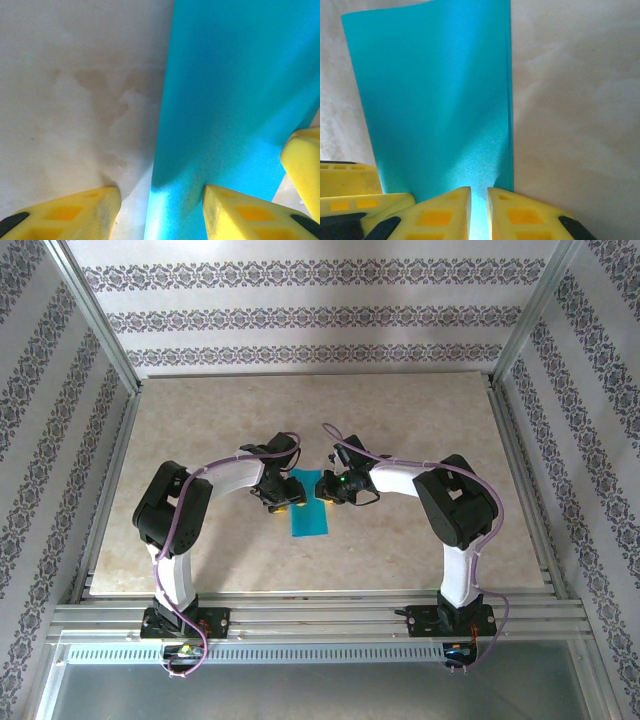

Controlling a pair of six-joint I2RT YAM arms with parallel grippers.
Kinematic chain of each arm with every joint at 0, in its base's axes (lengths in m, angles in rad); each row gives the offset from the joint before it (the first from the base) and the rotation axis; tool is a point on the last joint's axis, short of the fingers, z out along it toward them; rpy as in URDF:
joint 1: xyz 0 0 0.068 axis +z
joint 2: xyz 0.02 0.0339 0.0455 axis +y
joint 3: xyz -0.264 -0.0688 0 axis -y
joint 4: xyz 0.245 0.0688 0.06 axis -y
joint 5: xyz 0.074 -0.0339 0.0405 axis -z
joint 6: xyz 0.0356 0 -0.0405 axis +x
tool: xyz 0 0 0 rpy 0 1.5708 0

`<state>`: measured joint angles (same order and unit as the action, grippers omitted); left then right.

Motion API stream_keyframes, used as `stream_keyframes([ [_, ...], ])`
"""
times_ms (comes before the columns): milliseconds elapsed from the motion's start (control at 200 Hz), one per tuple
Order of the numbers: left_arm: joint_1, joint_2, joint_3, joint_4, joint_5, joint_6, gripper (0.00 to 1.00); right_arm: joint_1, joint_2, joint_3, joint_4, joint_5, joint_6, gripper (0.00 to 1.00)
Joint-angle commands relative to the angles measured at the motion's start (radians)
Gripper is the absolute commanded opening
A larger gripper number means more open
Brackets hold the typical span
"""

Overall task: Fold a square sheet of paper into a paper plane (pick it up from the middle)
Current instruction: Hold the square sheet of paper at the center of the table, then first fold the square sheet of paper in half at the center of the table.

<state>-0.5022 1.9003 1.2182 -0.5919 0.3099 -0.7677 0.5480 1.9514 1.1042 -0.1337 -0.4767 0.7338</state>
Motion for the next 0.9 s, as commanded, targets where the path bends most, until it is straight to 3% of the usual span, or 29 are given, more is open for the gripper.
stream_keyframes([
  [0,0.009,0.004,-0.023,-0.07,-0.069,0.006,0.52,0.01,0.046,0.006,-0.097,0.066,-0.024,0.18],
  [195,0.05,-0.172,-0.001,-0.036,-0.043,0.028,0.55,0.01,0.084,0.014,-0.159,0.106,-0.038,0.14],
  [305,0.062,-0.226,-0.019,0.055,0.053,0.061,0.54,0.009,0.096,0.017,-0.18,0.127,-0.042,0.11],
  [465,0.058,-0.163,-0.059,0.291,0.309,-0.006,0.4,0.01,0.106,0.026,-0.201,0.148,-0.042,0.1],
  [570,0.057,-0.11,-0.074,0.38,0.38,-0.049,0.3,0.01,0.115,0.032,-0.216,0.158,-0.039,0.1],
  [680,0.057,-0.062,-0.055,0.319,0.365,-0.027,0.22,0.013,0.124,0.039,-0.238,0.172,-0.038,0.1],
  [894,0.058,0.003,-0.025,0.128,0.21,0.043,0.15,0.024,0.136,0.058,-0.286,0.208,-0.043,0.1],
])
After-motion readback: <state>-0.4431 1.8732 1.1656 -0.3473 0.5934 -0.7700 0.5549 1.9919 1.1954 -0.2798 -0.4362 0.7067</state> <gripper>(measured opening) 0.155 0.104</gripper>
